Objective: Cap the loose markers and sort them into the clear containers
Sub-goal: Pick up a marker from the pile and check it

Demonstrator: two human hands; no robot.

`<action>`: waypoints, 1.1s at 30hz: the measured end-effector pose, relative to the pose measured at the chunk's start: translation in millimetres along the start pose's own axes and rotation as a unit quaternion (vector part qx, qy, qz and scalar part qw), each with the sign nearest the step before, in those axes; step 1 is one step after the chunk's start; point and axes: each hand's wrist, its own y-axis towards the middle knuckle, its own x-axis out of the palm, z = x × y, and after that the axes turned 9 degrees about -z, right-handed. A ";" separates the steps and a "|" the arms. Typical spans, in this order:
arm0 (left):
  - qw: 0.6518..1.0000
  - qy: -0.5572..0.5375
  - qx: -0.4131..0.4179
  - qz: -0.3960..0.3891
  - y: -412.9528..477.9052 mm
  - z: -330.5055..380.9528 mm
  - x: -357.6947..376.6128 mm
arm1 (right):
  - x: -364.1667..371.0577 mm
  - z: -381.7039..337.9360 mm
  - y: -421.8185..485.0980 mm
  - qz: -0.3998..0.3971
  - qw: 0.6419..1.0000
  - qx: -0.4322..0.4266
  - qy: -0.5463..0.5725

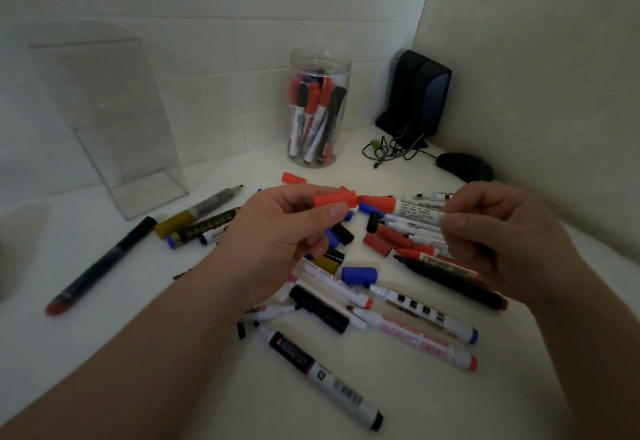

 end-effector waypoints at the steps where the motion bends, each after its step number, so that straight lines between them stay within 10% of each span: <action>1: 1.000 0.003 0.001 -0.003 -0.3 0.2 0.4 | -0.1 -0.5 -1.0 -0.001 1.000 0.008 -0.019; 25: 0.987 0.136 -0.011 -0.088 -7.8 -0.4 0.8 | 20.1 -13.6 -9.2 -0.010 0.987 0.027 -0.157; 33: 0.965 0.230 -0.002 -0.129 -14.3 10.0 15.2 | 34.0 -7.8 -10.0 0.005 0.903 -0.085 -0.422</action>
